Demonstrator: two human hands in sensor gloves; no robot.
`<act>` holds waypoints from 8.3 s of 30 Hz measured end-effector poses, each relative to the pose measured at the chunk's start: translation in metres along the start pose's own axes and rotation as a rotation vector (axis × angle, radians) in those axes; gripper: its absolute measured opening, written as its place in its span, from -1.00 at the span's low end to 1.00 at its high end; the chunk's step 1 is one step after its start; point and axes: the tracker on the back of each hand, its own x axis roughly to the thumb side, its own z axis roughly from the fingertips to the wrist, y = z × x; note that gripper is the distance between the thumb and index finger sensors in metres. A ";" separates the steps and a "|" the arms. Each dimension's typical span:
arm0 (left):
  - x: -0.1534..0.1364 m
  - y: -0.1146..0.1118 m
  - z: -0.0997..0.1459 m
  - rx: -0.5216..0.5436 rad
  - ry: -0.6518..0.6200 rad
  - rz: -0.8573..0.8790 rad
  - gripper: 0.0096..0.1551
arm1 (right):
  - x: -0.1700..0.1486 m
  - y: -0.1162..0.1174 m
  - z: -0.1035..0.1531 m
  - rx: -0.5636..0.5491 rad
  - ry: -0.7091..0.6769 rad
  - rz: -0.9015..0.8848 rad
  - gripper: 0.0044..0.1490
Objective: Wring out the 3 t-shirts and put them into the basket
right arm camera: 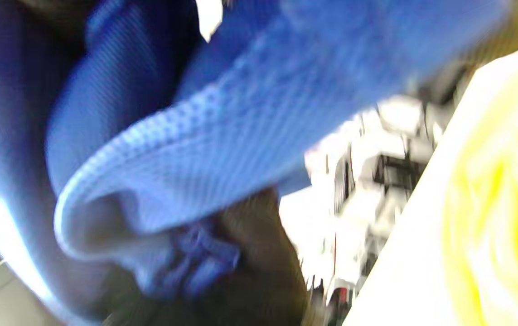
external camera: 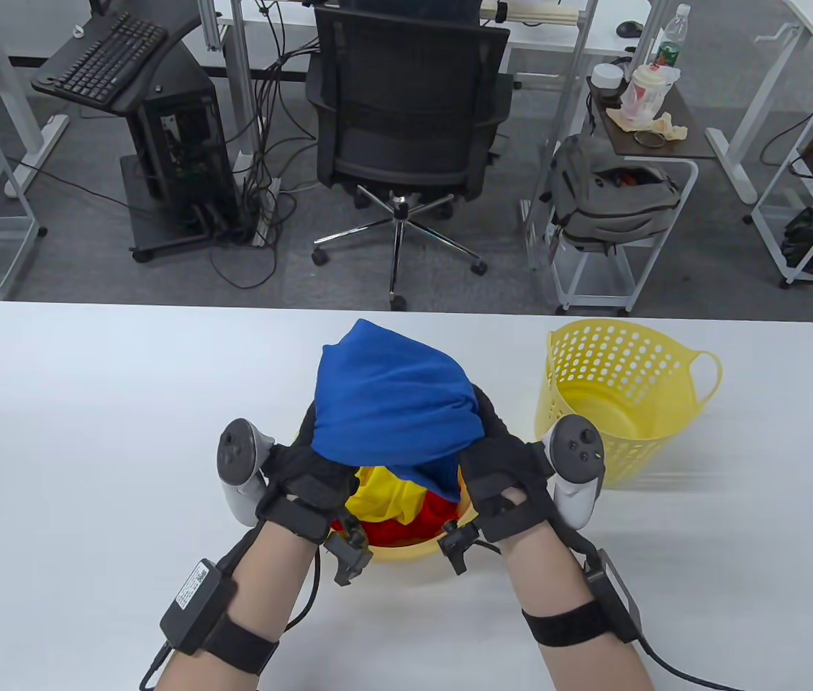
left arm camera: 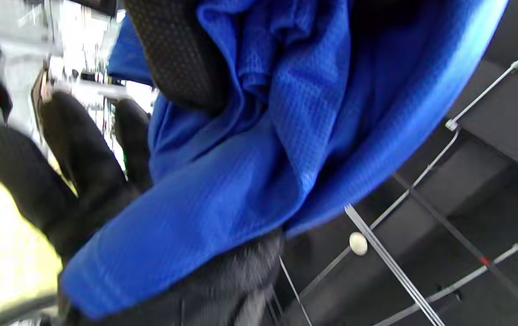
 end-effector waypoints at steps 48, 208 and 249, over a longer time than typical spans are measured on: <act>0.007 -0.001 -0.002 -0.264 0.190 -0.612 0.46 | 0.014 -0.008 -0.004 0.104 -0.003 0.354 -0.51; 0.023 0.025 0.009 -0.098 0.208 -0.906 0.20 | 0.030 -0.183 0.068 -1.103 0.151 0.737 0.26; 0.138 0.017 -0.046 0.137 0.154 -0.492 -0.54 | 0.024 -0.027 -0.004 0.101 -0.084 0.601 0.68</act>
